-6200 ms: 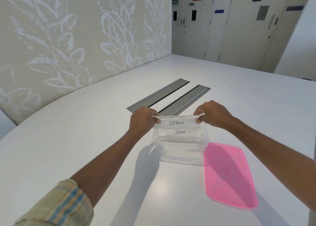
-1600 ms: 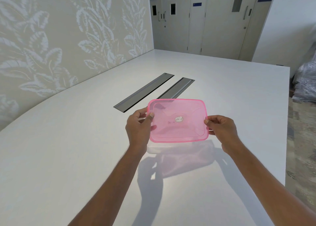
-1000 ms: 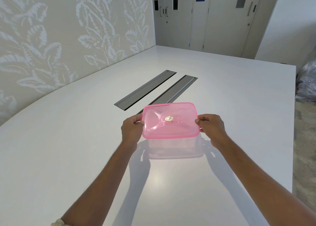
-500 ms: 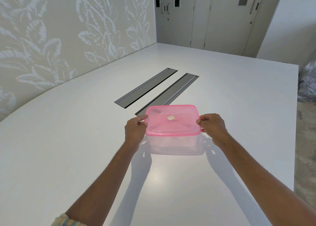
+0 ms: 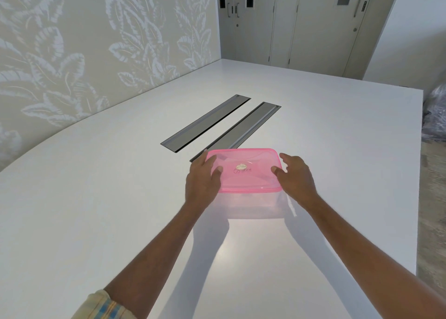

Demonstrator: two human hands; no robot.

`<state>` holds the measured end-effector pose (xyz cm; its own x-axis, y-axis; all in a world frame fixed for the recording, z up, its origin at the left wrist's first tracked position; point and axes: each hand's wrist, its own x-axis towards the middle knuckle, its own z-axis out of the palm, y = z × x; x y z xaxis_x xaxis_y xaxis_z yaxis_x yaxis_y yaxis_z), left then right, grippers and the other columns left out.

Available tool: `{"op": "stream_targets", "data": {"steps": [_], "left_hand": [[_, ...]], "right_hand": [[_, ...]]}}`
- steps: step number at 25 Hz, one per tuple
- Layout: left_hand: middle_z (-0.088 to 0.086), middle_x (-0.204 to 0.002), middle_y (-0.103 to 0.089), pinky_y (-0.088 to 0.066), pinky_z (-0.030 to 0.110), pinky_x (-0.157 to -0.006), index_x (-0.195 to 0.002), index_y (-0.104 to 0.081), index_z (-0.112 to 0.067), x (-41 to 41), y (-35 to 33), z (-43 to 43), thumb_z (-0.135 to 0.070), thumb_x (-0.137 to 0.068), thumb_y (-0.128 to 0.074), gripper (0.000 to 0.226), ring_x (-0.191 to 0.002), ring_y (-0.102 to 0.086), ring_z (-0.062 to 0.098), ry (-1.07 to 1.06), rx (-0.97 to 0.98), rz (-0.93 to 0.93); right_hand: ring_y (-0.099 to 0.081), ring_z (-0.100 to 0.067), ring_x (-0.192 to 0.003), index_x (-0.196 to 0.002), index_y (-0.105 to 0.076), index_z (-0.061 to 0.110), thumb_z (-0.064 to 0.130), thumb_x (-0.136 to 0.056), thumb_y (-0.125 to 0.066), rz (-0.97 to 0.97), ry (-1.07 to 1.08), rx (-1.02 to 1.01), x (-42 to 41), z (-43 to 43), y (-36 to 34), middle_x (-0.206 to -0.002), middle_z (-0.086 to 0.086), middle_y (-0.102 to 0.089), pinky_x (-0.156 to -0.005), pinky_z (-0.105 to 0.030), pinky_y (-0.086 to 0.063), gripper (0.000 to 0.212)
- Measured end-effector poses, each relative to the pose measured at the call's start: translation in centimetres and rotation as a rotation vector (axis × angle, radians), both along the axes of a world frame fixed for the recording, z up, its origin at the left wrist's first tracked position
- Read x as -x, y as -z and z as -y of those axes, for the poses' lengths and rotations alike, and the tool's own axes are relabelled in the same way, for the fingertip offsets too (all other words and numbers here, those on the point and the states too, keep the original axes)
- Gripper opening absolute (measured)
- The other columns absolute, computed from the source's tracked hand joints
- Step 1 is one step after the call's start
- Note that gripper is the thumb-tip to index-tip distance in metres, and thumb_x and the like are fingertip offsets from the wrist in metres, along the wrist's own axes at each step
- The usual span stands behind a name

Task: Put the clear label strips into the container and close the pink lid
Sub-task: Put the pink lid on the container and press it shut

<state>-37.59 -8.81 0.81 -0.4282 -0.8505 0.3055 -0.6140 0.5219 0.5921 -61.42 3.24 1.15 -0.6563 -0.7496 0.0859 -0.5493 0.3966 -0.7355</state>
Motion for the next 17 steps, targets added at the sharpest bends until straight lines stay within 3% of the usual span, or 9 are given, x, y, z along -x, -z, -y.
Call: {"op": "stream_targets", "data": {"steps": [4, 8, 10, 13, 17], "left_hand": [[0.007, -0.173, -0.028, -0.041, 0.056, -0.116, -0.16, -0.039, -0.012, 1.6, 0.2, 1.1, -0.048, -0.111, -0.041, 0.061, -0.16, -0.022, 0.029, 0.052, -0.05, 0.211], [0.008, -0.176, -0.019, -0.04, 0.064, -0.118, -0.166, -0.025, -0.014, 2.4, 1.7, 1.5, -0.057, -0.109, -0.026, 0.072, -0.162, -0.016, 0.038, -0.026, -0.002, 0.368], [0.01, -0.177, -0.018, -0.038, 0.064, -0.119, -0.167, -0.023, -0.013, 2.4, 2.0, 1.5, -0.059, -0.107, -0.021, 0.076, -0.162, -0.015, 0.04, -0.023, 0.023, 0.4], [0.011, -0.177, -0.017, -0.038, 0.063, -0.12, -0.167, -0.022, -0.012, 2.3, 1.9, 1.6, -0.062, -0.1, -0.012, 0.084, -0.162, -0.016, 0.039, -0.014, 0.027, 0.399], [0.013, -0.176, -0.016, -0.044, 0.061, -0.116, -0.167, -0.023, -0.012, 2.3, 2.0, 1.5, -0.056, -0.106, -0.023, 0.075, -0.158, -0.024, 0.041, 0.004, 0.018, 0.363]], "right_hand": [[-0.023, -0.024, -0.158, -0.16, -0.039, 0.023, 0.065, -0.099, -0.052, -0.282, -0.194, -0.128, -0.9, 1.4, 0.6, -0.172, -0.002, -0.028, -0.12, -0.051, -0.035, 0.075], [0.003, -0.025, -0.164, -0.168, -0.013, 0.029, 0.068, -0.103, -0.034, -0.238, -0.334, -0.261, -0.5, 2.7, 1.0, -0.177, 0.006, 0.003, -0.127, -0.057, -0.022, 0.078], [-0.002, -0.027, -0.163, -0.168, -0.012, 0.029, 0.069, -0.103, -0.033, -0.286, -0.341, -0.291, -0.2, 3.3, 1.0, -0.177, 0.005, 0.0, -0.124, -0.058, -0.028, 0.079], [-0.03, -0.032, -0.148, -0.161, -0.028, 0.024, 0.078, -0.097, -0.036, -0.393, -0.276, -0.281, 0.4, 4.6, 0.7, -0.165, -0.002, -0.023, -0.109, -0.057, -0.046, 0.084], [-0.046, -0.032, -0.127, -0.139, -0.049, 0.013, 0.083, -0.092, -0.036, -0.431, -0.244, -0.281, 1.0, 7.1, 0.7, -0.143, -0.006, -0.041, -0.088, -0.051, -0.055, 0.086]]}}
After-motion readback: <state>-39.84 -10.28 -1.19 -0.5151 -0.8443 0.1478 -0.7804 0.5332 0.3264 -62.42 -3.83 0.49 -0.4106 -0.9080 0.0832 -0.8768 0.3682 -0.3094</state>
